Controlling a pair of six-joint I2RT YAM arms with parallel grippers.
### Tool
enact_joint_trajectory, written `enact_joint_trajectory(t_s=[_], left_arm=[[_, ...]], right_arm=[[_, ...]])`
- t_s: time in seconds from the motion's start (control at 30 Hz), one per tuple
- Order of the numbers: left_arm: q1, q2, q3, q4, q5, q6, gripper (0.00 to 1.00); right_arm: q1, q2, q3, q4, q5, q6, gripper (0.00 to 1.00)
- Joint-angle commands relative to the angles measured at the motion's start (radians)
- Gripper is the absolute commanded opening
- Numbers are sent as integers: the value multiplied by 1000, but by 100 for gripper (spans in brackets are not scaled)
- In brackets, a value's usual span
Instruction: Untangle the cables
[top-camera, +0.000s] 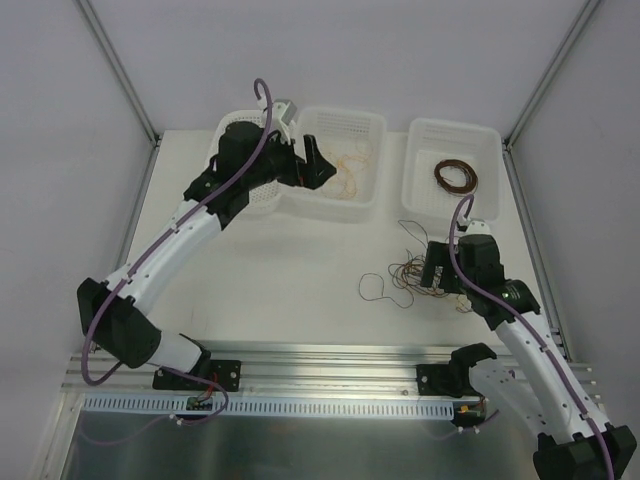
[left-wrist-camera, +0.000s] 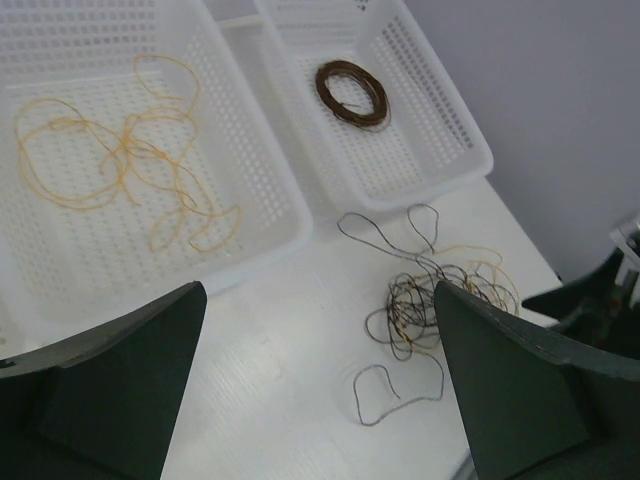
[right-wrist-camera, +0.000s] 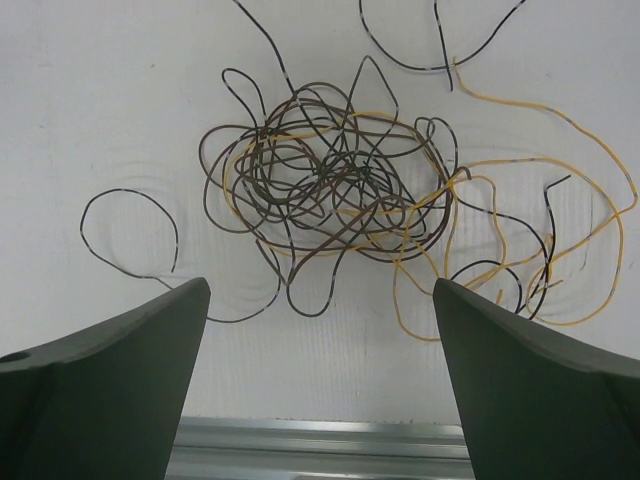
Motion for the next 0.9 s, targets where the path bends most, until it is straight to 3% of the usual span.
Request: enact_joint_trajectory(t_s=[0.0, 0.2, 0.3, 0.47, 0.6, 0.87], left_arm=[[-57, -66, -153, -3, 4, -19, 99], [-250, -139, -345, 5, -108, -32, 99], [-390, -85, -358, 7, -170, 51, 98], [-626, 91, -284, 11, -311, 316, 97], [-700, 219, -207, 29, -324, 433, 90], [-724, 377, -229, 225, -302, 516, 77]], right_arm=[[3, 30, -6, 61, 66, 46, 99], [-1, 58, -13, 114, 120, 83, 99], [-4, 64, -18, 123, 123, 89, 100], [-10, 63, -32, 123, 103, 112, 100], [-27, 50, -36, 109, 97, 133, 100], [-130, 33, -62, 85, 50, 161, 99]])
